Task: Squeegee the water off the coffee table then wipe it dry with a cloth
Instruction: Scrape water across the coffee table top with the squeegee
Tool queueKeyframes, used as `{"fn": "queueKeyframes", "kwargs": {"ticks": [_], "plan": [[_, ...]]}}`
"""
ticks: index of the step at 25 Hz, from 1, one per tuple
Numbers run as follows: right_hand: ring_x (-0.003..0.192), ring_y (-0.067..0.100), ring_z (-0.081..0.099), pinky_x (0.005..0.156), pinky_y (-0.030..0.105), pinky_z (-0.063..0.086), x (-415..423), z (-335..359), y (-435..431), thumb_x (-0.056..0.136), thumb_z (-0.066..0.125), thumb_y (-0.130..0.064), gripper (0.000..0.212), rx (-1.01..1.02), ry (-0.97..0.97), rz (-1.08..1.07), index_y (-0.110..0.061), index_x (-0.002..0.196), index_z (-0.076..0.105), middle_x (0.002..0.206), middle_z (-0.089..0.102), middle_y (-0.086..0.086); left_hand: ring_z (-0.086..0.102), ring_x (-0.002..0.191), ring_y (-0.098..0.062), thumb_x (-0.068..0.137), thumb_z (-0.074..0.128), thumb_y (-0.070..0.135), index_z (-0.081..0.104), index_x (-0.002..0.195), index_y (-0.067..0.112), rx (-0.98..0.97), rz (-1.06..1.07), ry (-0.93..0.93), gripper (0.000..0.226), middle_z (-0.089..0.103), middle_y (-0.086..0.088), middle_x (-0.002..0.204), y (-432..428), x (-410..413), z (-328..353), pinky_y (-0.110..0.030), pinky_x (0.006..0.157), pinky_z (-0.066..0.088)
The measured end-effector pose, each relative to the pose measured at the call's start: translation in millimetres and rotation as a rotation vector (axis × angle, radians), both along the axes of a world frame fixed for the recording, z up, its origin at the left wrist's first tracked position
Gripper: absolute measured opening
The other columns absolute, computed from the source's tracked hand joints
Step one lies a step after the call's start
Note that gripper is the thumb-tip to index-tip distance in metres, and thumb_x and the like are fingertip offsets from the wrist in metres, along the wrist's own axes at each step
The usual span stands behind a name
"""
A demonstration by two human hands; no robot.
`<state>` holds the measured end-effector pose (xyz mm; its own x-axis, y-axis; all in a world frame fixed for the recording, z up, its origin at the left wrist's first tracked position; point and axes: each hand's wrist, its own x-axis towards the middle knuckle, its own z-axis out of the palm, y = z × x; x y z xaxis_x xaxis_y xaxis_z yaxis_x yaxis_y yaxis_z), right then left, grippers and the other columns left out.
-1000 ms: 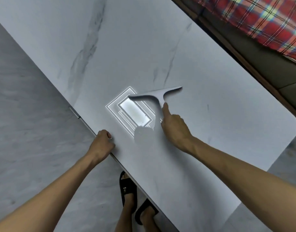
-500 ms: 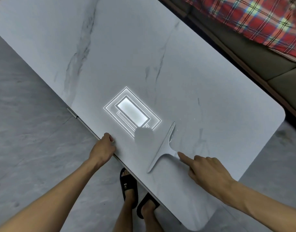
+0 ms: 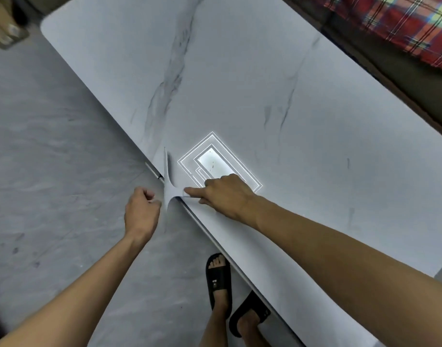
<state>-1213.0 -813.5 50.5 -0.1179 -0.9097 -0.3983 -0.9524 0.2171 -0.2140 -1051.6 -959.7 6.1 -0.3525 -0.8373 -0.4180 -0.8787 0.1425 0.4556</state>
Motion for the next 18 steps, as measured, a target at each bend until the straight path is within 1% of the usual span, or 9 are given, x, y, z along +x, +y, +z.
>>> {"fn": "queueKeyframes", "kwargs": {"ticks": [1,2,3,5,7,9,11,15,18], "plan": [[0.082,0.030,0.060,0.060,0.032,0.031,2,-5,-11,0.104,0.035,-0.031,0.041,-0.007,0.001,-0.028,-0.038,0.144,0.034,0.104,0.062,0.008,0.054,0.089,-0.027,0.083,0.057,0.010,0.052,0.097,0.014,0.014,-0.006,-0.003,0.016,0.059,-0.004,0.098,-4,3,-1,-0.034,0.077,0.043],[0.079,0.029,0.058,0.059,0.032,0.030,2,-9,-14,0.104,0.036,-0.031,0.040,-0.015,-0.009,-0.071,-0.038,0.143,0.035,0.101,0.062,0.007,0.054,0.088,-0.025,0.083,0.057,0.010,0.052,0.101,0.013,0.040,-0.017,-0.008,0.019,0.057,-0.005,0.098,-5,5,-3,-0.033,0.076,0.043],[0.077,0.029,0.057,0.059,0.032,0.029,1,-11,-11,0.103,0.037,-0.032,0.040,-0.029,-0.024,-0.122,-0.039,0.142,0.036,0.099,0.061,0.007,0.053,0.082,-0.022,0.084,0.057,0.009,0.050,0.103,0.013,0.072,-0.035,-0.018,0.021,0.056,-0.005,0.097,-3,5,-4,-0.031,0.071,0.042],[0.080,0.030,0.060,0.060,0.031,0.030,-3,-13,12,0.103,0.037,-0.034,0.038,-0.049,-0.043,-0.219,-0.042,0.140,0.037,0.092,0.060,0.005,0.051,0.066,-0.014,0.084,0.057,0.009,0.046,0.103,0.017,0.138,-0.105,-0.050,0.024,0.054,-0.004,0.092,6,4,-8,-0.027,0.055,0.037],[0.078,0.031,0.061,0.060,0.031,0.031,-8,-14,50,0.102,0.035,-0.035,0.035,-0.047,-0.066,-0.309,-0.043,0.136,0.038,0.082,0.052,0.001,0.051,0.060,-0.013,0.084,0.055,0.010,0.043,0.100,0.021,0.193,-0.178,-0.072,0.023,0.055,-0.002,0.084,18,-3,-10,-0.026,0.048,0.034],[0.075,0.029,0.060,0.059,0.032,0.032,-14,-11,97,0.102,0.032,-0.036,0.034,-0.025,-0.070,-0.417,-0.045,0.134,0.038,0.078,0.047,-0.003,0.052,0.061,-0.015,0.082,0.053,0.010,0.044,0.099,0.023,0.251,-0.244,-0.075,0.023,0.055,-0.001,0.080,32,-17,-12,-0.027,0.048,0.034],[0.075,0.028,0.060,0.060,0.031,0.031,-15,-6,150,0.102,0.029,-0.039,0.037,0.011,-0.044,-0.512,-0.049,0.137,0.035,0.079,0.047,-0.005,0.052,0.063,-0.014,0.081,0.053,0.009,0.044,0.102,0.023,0.307,-0.342,-0.094,0.026,0.055,-0.001,0.082,51,-33,-12,-0.026,0.048,0.034],[0.071,0.022,0.061,0.057,0.030,0.029,-6,3,251,0.100,0.025,-0.044,0.039,0.067,0.007,-0.621,-0.053,0.138,0.031,0.075,0.045,-0.009,0.050,0.068,-0.016,0.079,0.051,0.009,0.044,0.099,0.019,0.378,-0.515,-0.167,0.023,0.054,-0.006,0.095,90,-59,-12,-0.027,0.050,0.033],[0.067,0.019,0.061,0.055,0.030,0.031,5,14,312,0.100,0.026,-0.046,0.041,0.119,0.080,-0.686,-0.054,0.139,0.032,0.072,0.046,-0.010,0.049,0.070,-0.023,0.081,0.047,0.010,0.047,0.096,0.009,0.412,-0.626,-0.246,0.015,0.049,-0.011,0.103,116,-69,-14,-0.029,0.052,0.034]]}}
